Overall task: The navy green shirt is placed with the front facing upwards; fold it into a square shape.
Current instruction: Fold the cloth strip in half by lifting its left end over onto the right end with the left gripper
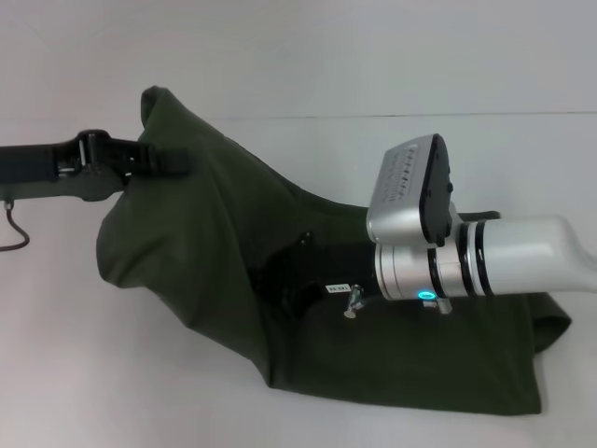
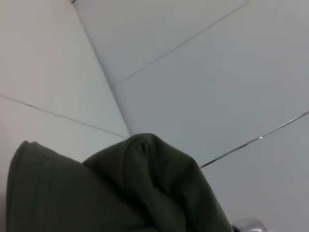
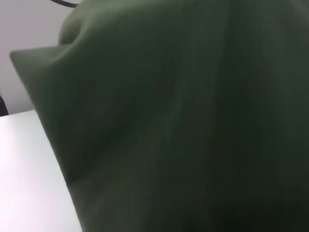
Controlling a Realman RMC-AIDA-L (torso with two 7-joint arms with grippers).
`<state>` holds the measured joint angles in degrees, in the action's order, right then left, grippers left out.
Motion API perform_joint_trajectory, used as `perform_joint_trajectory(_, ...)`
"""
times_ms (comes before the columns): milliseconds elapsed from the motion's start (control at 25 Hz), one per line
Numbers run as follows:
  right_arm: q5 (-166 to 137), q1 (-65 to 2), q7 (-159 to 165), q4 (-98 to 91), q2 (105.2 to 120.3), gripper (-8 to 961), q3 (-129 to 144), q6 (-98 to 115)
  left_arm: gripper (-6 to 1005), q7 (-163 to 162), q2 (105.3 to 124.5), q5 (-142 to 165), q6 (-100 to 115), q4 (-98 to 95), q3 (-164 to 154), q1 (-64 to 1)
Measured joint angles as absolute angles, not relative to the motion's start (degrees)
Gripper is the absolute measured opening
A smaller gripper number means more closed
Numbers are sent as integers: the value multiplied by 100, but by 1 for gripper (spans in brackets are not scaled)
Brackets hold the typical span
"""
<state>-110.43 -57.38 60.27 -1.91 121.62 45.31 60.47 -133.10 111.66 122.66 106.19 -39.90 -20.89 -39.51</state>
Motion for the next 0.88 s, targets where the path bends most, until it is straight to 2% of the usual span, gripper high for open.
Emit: perform_joint_trajectory(880,-10863,-6418,5788,87,12162,52,4032,6051,99,-13572,10850,12130,11546,-4141,-1269,-4045)
